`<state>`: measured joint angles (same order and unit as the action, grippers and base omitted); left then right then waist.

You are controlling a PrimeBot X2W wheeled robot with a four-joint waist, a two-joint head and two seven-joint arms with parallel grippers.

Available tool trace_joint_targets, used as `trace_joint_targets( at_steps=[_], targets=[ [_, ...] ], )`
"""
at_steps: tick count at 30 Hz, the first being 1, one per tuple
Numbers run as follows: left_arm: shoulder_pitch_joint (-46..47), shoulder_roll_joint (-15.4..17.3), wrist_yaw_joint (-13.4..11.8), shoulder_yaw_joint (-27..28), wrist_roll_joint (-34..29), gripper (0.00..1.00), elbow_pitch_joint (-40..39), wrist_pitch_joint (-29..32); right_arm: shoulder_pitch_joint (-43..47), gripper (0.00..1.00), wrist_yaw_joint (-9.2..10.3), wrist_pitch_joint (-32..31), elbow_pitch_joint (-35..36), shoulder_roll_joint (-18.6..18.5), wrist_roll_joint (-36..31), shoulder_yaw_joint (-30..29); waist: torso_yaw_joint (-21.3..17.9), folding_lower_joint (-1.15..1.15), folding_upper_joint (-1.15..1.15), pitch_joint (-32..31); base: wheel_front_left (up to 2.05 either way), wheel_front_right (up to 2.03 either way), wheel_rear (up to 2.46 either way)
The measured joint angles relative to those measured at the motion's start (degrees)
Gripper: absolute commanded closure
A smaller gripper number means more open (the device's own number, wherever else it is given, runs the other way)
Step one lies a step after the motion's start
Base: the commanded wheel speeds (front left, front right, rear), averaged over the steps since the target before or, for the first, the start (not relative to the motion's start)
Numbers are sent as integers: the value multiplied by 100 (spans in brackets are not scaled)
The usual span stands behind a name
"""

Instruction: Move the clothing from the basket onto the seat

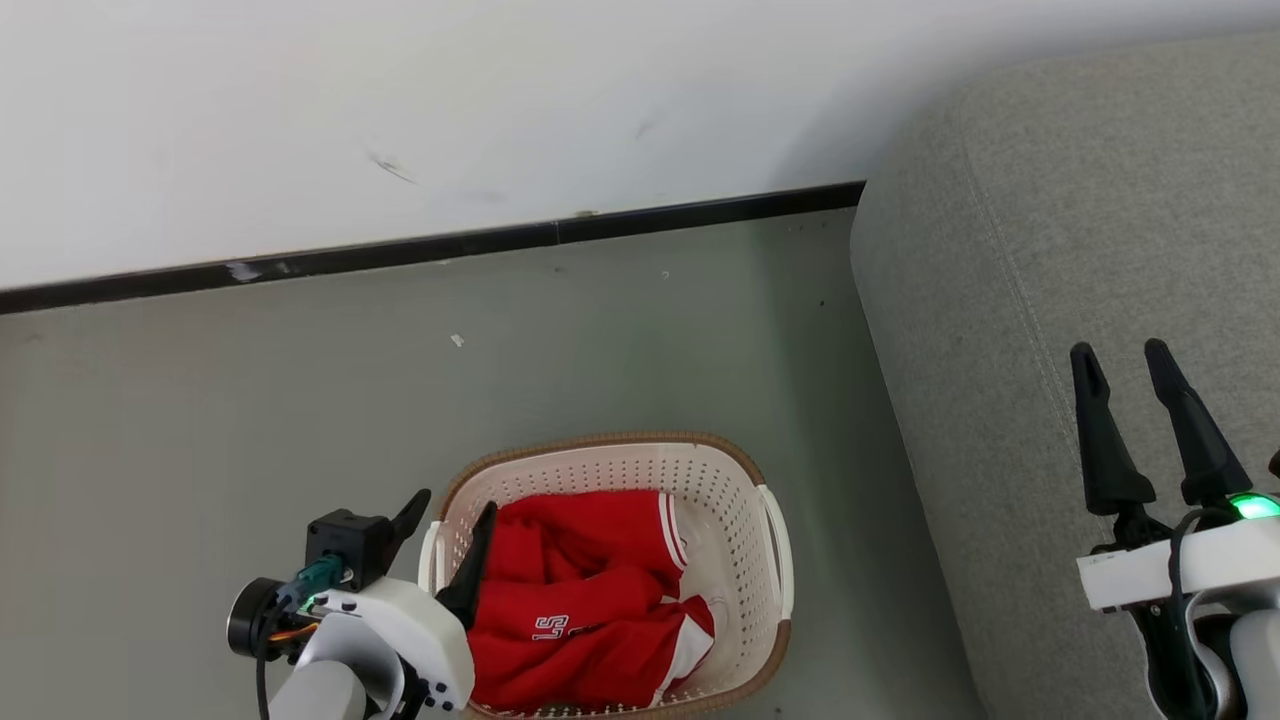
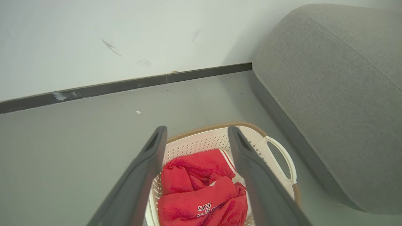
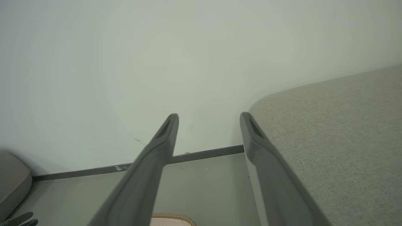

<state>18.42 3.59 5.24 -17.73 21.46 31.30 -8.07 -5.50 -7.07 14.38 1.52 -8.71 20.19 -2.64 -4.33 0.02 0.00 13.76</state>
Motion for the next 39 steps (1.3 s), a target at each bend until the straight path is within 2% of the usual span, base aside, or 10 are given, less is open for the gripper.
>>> trace_joint_targets(
  at_steps=[7,26,39],
  targets=[
    [285,-19,94,-303,-93,0,487,200,-212,0,0,0,160,-33,8,4,-129,0,0,383,0,0,0],
    [1172,-90,156,-879,-315,0,1500,579,-810,0,0,0,391,30,47,156,-547,0,0,1377,0,0,0],
    [1604,-11,200,-1084,-438,0,2095,748,-1160,0,0,0,535,85,47,214,-871,0,0,1988,0,0,0]
  ],
)
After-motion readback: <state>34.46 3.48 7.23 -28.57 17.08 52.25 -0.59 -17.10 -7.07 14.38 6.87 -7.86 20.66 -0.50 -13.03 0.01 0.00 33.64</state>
